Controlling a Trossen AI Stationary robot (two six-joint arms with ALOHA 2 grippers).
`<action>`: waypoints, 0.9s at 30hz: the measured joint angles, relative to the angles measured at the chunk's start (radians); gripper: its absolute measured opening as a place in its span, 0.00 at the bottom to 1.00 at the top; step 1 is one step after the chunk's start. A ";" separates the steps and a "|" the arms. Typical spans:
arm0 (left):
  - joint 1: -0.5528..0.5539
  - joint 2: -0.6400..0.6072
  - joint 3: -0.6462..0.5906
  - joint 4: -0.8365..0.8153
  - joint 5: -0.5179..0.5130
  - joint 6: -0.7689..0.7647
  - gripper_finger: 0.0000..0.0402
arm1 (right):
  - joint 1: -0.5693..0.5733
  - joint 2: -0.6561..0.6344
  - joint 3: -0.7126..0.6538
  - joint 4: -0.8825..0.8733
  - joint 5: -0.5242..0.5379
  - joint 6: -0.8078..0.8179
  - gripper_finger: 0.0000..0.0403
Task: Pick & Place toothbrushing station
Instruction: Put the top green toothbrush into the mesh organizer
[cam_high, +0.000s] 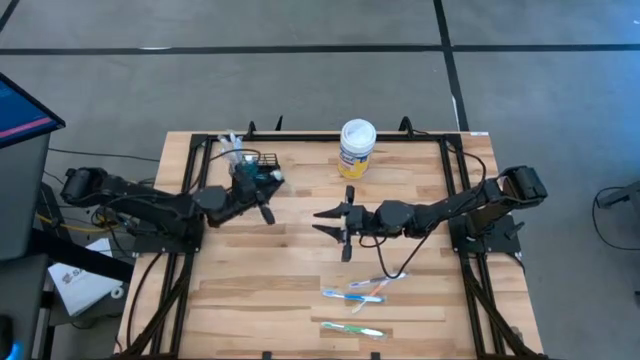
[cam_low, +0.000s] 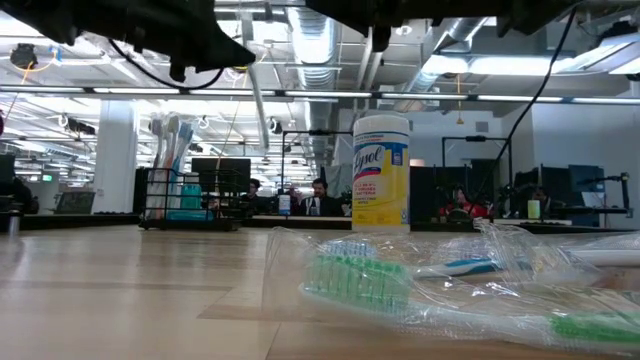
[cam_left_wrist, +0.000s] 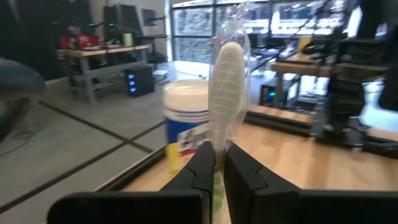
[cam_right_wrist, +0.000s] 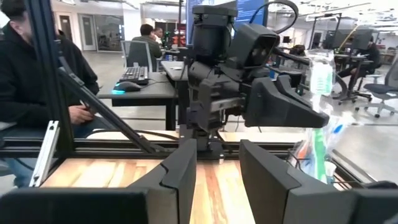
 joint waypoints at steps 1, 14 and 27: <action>0.016 -0.003 0.000 -0.010 0.000 -0.001 0.01 | 0.000 0.000 0.000 0.000 0.000 0.002 0.28; 0.241 -0.001 0.000 -0.060 0.000 -0.033 0.01 | -0.001 0.000 0.000 -0.001 0.000 0.001 0.28; 0.349 -0.001 0.000 -0.060 0.000 -0.028 0.01 | -0.001 0.000 0.000 -0.006 0.000 -0.001 0.28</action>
